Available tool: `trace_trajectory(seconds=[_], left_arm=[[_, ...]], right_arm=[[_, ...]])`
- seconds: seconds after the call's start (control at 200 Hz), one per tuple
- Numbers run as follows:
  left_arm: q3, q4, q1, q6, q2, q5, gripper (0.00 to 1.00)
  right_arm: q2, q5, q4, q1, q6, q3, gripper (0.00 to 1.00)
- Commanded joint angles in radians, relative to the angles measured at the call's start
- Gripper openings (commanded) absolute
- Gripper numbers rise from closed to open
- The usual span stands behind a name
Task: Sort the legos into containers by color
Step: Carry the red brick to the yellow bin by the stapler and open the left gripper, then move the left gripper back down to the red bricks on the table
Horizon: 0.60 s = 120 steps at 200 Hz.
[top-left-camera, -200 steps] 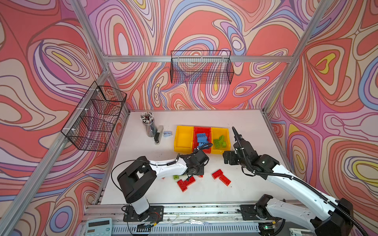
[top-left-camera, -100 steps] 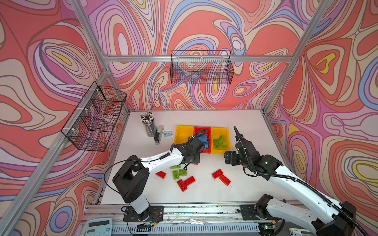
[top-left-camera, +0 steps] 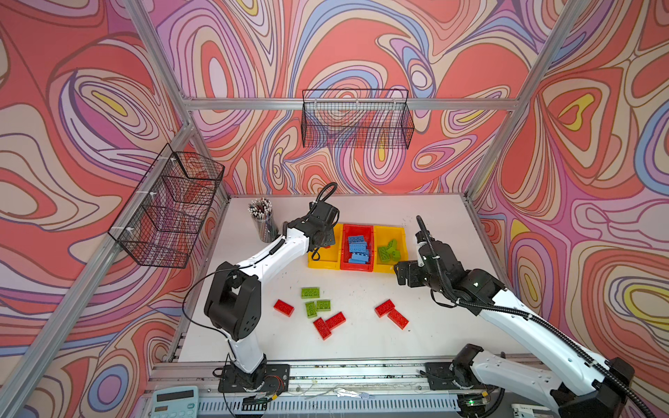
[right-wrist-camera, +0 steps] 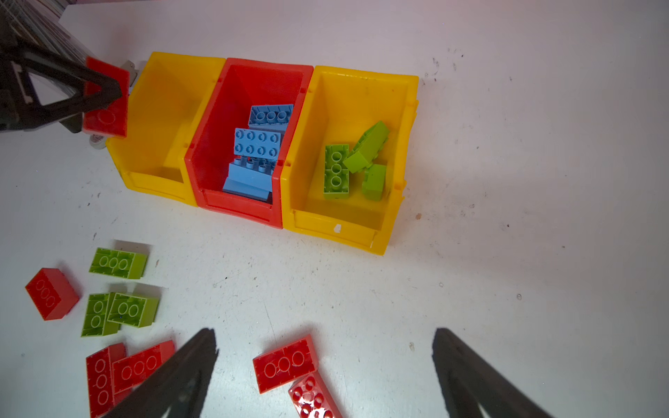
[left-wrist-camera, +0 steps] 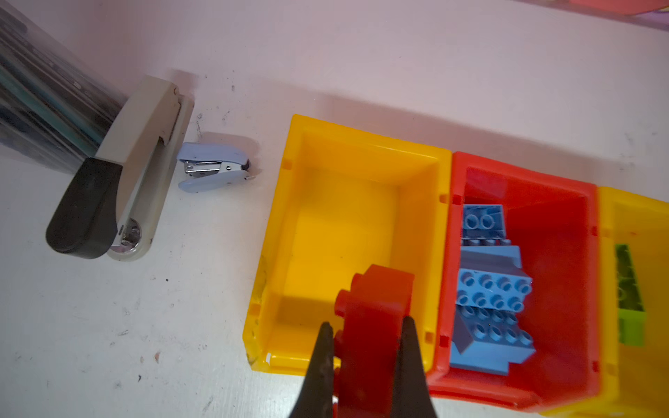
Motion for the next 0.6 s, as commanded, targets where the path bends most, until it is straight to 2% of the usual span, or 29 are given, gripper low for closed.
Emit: trace_trajectory(seconds=[0.0,0.065,0.12,0.16,0.23,0.29,0.466,0.531,0.596], left_arm=[[0.051,-0.071,0.013,0.048,0.070,0.005,0.06],[0.075,-0.078,0.022,0.053,0.099,0.005,0.07],[0.093,-0.079,0.030,0.057,0.122,0.005,0.12],[0.108,-0.081,0.032,0.060,0.136,0.005,0.22],[0.139,-0.104,0.034,0.065,0.159,0.003,0.45],[0.163,-0.123,0.034,0.068,0.166,0.016,0.56],[0.115,-0.103,0.008,0.077,0.081,0.058,0.67],[0.075,-0.092,-0.047,0.112,0.026,0.000,0.73],[0.049,-0.103,-0.146,0.169,-0.013,-0.091,0.79]], right_arm=[[0.020,0.012,-0.021,-0.005,-0.023,0.031,0.98],[0.026,0.018,-0.026,-0.005,-0.026,0.039,0.98],[0.026,0.023,-0.027,-0.005,-0.026,0.040,0.98],[0.026,0.023,-0.027,-0.005,-0.026,0.042,0.98],[0.026,0.040,-0.033,-0.005,-0.019,0.043,0.98],[0.016,0.070,-0.042,-0.005,-0.012,0.045,0.98],[-0.017,0.101,-0.072,-0.005,0.006,0.061,0.98],[-0.028,0.101,-0.086,-0.005,0.021,0.069,0.98],[-0.047,0.108,-0.104,-0.005,0.043,0.077,0.98]])
